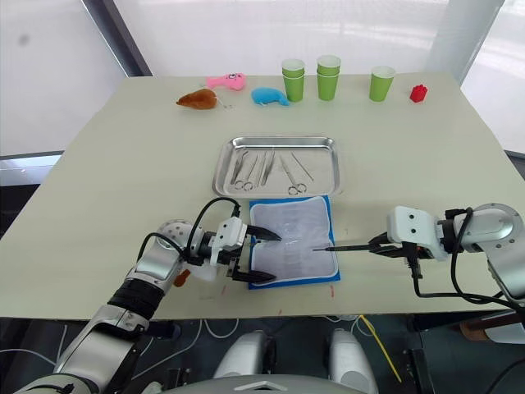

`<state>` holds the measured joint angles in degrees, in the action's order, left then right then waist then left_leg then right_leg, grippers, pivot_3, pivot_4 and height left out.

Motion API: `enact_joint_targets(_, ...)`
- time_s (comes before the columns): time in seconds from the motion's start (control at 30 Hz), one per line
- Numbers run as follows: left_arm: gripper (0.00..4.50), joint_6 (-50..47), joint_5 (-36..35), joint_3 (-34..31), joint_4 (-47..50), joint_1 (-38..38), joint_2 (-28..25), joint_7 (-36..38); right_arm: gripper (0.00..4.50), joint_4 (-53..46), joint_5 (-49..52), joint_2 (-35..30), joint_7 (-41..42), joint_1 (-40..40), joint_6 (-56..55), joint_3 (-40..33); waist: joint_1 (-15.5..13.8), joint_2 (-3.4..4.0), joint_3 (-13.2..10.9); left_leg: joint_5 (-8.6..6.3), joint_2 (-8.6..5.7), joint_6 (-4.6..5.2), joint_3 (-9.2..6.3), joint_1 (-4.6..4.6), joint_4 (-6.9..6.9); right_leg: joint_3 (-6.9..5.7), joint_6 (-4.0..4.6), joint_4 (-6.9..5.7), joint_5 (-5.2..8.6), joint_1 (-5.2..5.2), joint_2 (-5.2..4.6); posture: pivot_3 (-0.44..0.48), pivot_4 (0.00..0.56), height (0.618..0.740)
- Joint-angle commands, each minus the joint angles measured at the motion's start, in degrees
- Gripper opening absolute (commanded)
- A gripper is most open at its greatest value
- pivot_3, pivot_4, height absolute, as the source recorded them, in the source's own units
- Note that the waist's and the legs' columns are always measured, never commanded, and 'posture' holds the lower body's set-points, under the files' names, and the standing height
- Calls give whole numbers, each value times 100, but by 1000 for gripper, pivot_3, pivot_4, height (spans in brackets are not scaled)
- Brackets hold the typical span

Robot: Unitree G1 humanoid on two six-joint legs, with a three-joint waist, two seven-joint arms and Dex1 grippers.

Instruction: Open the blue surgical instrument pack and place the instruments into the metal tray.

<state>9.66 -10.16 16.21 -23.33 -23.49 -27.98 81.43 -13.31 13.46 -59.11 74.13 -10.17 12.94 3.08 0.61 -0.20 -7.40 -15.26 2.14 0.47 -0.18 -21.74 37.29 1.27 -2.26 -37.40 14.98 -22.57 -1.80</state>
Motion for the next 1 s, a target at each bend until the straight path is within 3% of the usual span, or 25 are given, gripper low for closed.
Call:
enact_joint_targets(0.03,4500,-180,369,356,-547,403,-35,53,22,-80,280,-229,89,241,-26,-630,-11,5,-2,0,0,0,1,0,0,1,0,0,0,0,0,0,150,740)
enact_joint_targets(0.3,4500,-142,385,359,-615,378,-26,70,22,-59,1125,106,-235,280,544,-1391,0,7,-1,0,0,0,2,1,0,3,0,0,1,1,0,0,150,740)
enact_joint_targets(0.43,4500,-118,398,371,-649,360,-13,84,22,-203,1502,476,-788,129,1119,-1519,0,9,-1,0,-1,0,1,0,0,3,-2,0,-2,1,0,0,150,740)
enact_joint_targets(0.77,4500,-81,415,365,-679,363,-8,51,22,-382,1538,1769,-2663,-947,2314,-1027,-15,20,0,0,0,0,1,1,1,5,-2,-2,-2,1,1,0,150,740)
enact_joint_targets(1.0,4500,-68,435,366,-740,311,24,26,22,175,1034,2750,-3868,-1975,2710,-416,8,49,11,0,-1,0,1,1,1,6,-2,-9,-3,-1,2,0,150,740)
